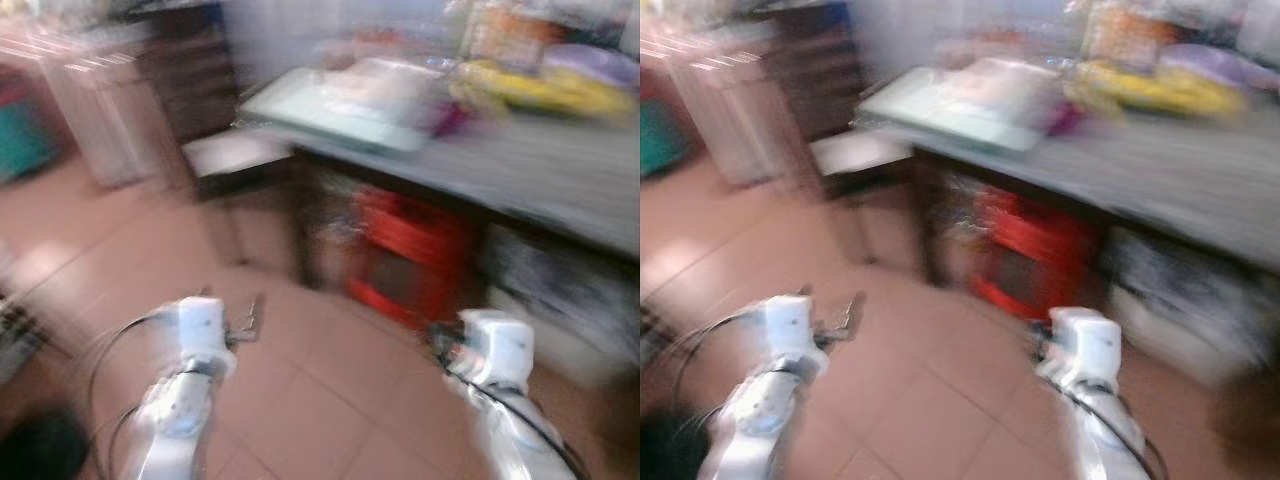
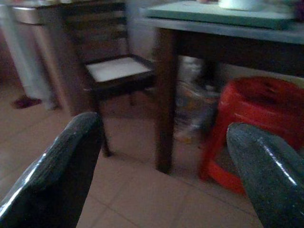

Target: Setting the table

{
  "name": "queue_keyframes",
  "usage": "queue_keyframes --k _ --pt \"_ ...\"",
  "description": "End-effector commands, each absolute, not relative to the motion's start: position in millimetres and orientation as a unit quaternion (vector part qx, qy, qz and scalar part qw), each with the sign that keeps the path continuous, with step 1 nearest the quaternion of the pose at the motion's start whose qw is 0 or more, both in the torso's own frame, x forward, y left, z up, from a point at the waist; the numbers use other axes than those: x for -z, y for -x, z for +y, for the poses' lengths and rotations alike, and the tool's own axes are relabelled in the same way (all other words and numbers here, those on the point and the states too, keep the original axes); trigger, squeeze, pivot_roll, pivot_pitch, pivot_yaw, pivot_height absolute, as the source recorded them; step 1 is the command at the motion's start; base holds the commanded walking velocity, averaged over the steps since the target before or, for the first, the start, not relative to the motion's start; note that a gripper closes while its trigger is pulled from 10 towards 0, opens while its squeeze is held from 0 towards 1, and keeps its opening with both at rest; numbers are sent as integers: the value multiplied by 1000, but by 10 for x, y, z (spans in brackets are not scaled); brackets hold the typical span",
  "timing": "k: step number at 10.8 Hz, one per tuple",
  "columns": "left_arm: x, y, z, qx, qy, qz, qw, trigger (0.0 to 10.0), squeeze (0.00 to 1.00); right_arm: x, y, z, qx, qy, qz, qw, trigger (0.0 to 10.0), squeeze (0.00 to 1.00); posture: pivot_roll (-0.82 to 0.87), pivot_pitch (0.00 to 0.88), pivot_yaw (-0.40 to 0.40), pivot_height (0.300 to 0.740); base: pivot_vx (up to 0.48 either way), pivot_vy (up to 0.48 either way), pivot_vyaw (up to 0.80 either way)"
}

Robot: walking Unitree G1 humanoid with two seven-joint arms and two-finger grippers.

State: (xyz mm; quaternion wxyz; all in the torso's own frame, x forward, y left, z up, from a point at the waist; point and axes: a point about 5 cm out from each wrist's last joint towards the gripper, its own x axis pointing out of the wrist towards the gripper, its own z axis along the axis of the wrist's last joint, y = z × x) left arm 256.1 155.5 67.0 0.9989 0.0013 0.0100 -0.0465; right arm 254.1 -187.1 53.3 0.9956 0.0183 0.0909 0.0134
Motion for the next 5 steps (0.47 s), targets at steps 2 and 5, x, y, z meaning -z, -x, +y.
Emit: queue_keyframes --k 2,5 --pt "-525 -2456 1776 16 -11 50 999 10000 0 -584 -2587 -1669 -40 -30 79 996 10000 0 -24 102 48 740 0 0 -309" --pt "-504 -2425 1771 24 -12 59 998 10000 0 -562 -2565 -1671 -41 -28 83 995 10000 0 -22 113 49 740 0 0 -800"
